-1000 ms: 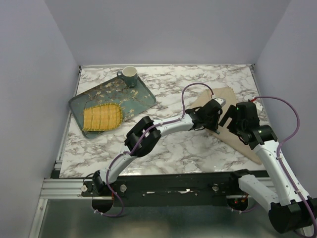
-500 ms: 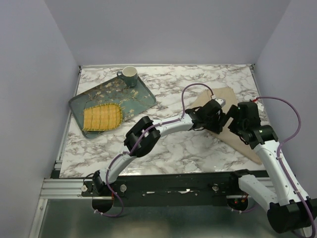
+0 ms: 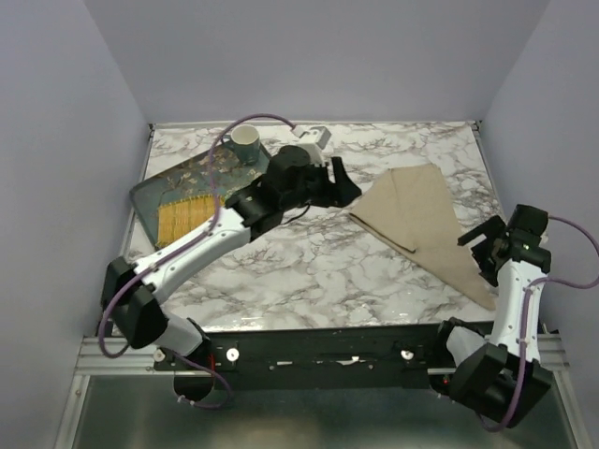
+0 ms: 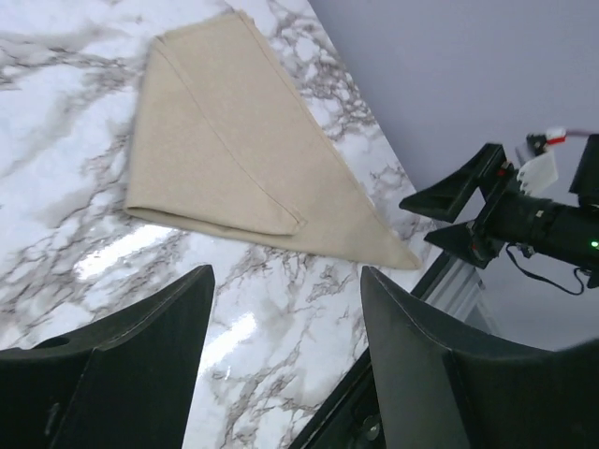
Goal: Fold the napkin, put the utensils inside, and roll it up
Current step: Fold the napkin
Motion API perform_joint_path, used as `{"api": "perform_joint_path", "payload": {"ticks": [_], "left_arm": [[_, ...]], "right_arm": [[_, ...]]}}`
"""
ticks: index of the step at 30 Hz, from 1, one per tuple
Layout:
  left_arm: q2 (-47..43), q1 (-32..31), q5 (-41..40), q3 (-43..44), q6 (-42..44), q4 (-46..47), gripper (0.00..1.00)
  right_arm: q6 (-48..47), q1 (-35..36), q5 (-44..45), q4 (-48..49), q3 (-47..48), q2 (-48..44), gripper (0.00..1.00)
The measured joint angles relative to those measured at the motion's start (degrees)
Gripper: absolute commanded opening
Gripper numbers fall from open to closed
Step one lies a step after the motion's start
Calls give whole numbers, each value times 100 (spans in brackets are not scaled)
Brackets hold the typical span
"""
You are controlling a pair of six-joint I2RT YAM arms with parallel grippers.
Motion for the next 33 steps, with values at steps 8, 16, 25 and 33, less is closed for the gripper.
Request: {"api": "perform_joint_path", "payload": {"ticks": [8, 16, 25, 33], "left_arm": [[-1473, 407, 146, -925, 192, -81, 75], [-1626, 496, 413, -1215, 258, -197, 75], [-1624, 573, 667, -1213, 175, -122, 75], [-1622, 686, 756, -1215, 48, -59, 77]], "right_arm": [[702, -2020, -289, 149, -1305, -310, 78], [1217, -2767, 0, 155, -1506, -356, 73], [1368, -3167, 361, 420, -1578, 37, 73], [1388, -3246, 361, 824, -1808, 170, 64]]}}
